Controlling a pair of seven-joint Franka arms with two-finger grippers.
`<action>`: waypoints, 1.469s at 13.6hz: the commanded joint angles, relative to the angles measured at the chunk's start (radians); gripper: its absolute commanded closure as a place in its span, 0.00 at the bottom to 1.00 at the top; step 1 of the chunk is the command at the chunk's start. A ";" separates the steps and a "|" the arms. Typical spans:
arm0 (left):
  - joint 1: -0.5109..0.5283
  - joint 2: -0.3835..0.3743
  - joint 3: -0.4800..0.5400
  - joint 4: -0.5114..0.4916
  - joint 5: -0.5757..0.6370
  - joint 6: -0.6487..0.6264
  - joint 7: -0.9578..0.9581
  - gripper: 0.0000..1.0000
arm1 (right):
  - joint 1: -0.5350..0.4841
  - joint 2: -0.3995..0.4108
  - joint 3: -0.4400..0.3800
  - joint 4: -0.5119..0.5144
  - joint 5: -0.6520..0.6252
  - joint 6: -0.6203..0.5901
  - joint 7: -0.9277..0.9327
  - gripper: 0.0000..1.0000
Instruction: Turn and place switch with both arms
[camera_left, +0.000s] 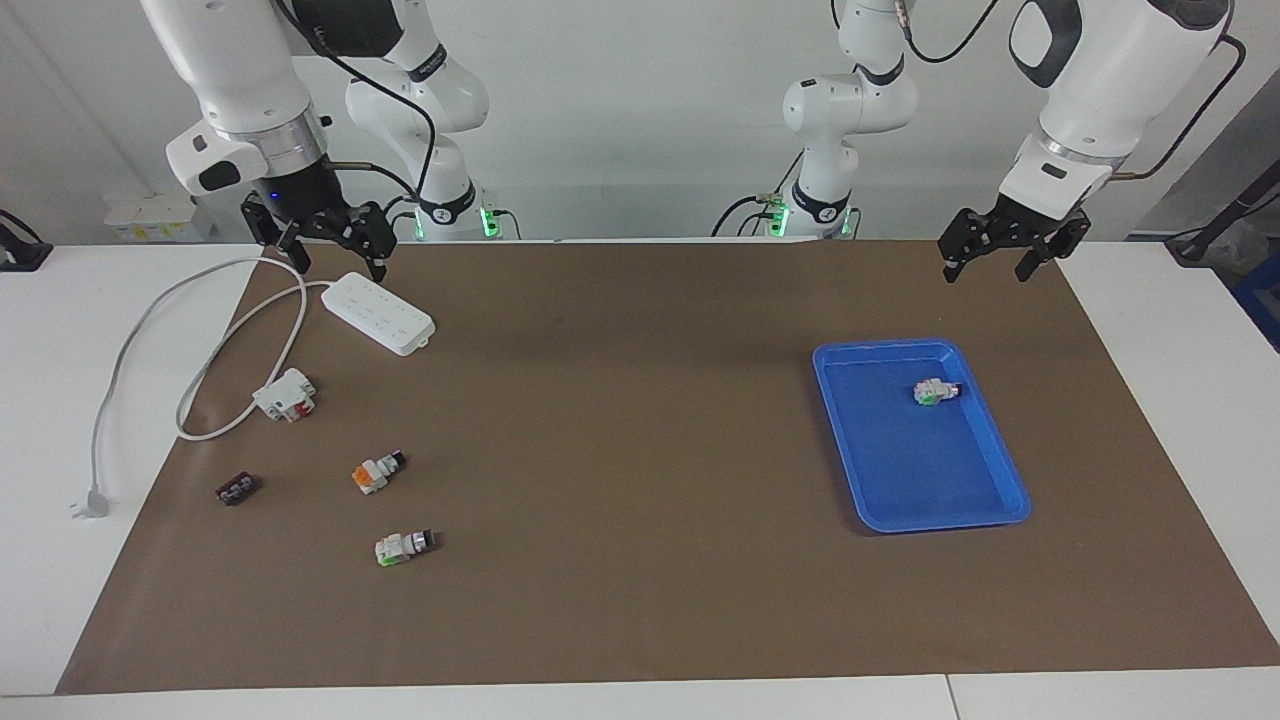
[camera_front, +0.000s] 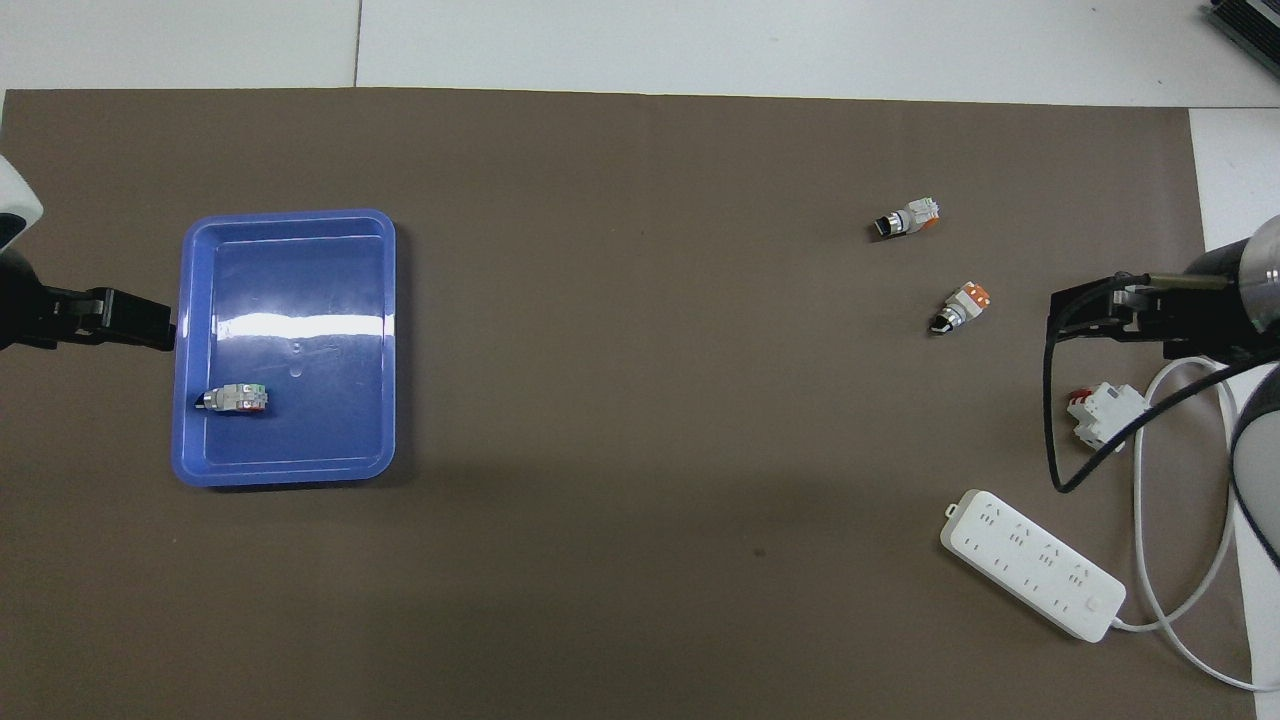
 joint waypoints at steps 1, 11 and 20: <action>-0.012 -0.004 0.006 -0.023 0.017 0.054 0.005 0.01 | -0.003 0.017 -0.008 0.025 0.046 -0.019 -0.027 0.00; -0.014 -0.037 0.006 -0.098 0.006 0.114 0.005 0.01 | -0.005 0.012 -0.006 0.005 0.031 -0.008 -0.093 0.00; -0.013 -0.038 0.006 -0.101 -0.023 0.114 0.002 0.14 | -0.006 0.001 -0.006 -0.019 0.016 -0.002 -0.096 0.00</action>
